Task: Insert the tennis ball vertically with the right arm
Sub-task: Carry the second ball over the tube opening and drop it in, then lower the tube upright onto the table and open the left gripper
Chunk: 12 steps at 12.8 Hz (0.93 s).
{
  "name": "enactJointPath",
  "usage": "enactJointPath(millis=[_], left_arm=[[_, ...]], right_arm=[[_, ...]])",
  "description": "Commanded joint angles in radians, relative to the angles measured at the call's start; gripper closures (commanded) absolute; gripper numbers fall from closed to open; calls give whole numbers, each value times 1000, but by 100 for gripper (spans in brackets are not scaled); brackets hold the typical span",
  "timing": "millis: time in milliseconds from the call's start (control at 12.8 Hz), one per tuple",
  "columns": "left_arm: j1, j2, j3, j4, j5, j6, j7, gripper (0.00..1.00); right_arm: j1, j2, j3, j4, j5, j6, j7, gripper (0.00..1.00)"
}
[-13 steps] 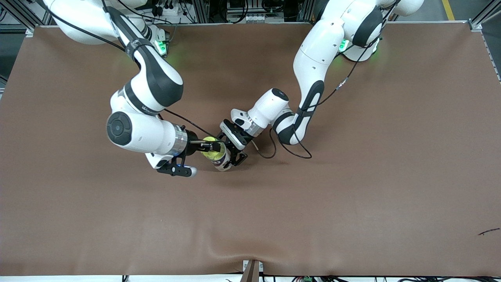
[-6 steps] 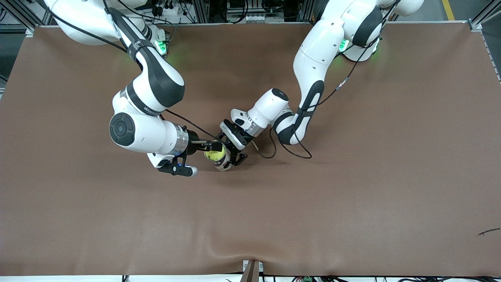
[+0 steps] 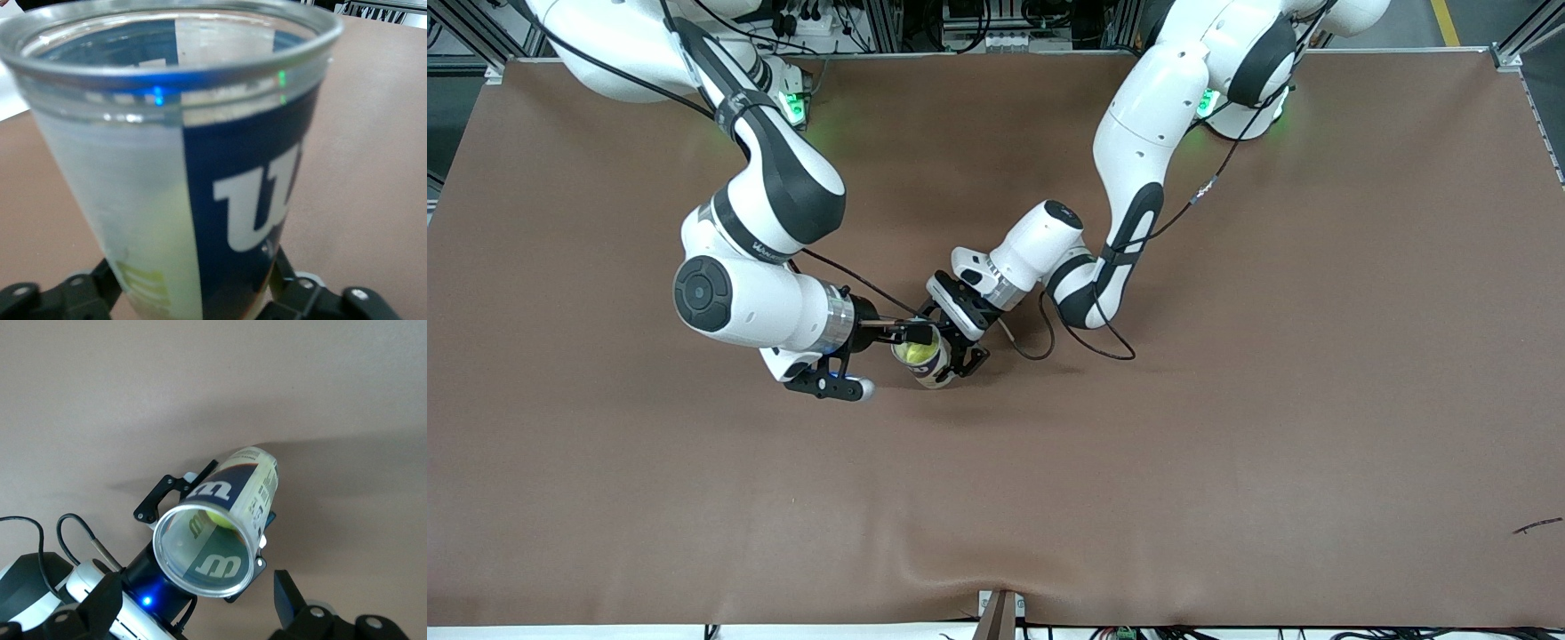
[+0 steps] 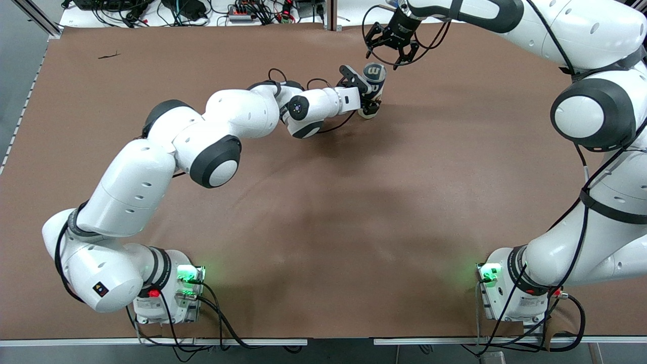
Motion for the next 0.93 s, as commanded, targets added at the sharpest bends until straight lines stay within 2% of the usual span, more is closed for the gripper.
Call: enactJointPath(millis=[0, 78, 156, 623, 857], left_arm=[[-7, 4, 10, 7, -22, 15, -1, 0], [-7, 2, 10, 4, -33, 15, -1, 0], [-7, 1, 10, -11, -35, 15, -4, 0], [8, -45, 10, -137, -27, 13, -3, 0], [56, -126, 9, -265, 4, 11, 3, 0]], right_arm=[[-11, -54, -8, -10, -126, -3, 16, 0], [-19, -63, -8, -10, -206, -6, 9, 0], [-37, -71, -6, -11, -240, -12, 4, 0], [-223, -106, -3, -13, -242, -117, -307, 0], [-287, -161, -31, -72, -236, -119, -423, 0]])
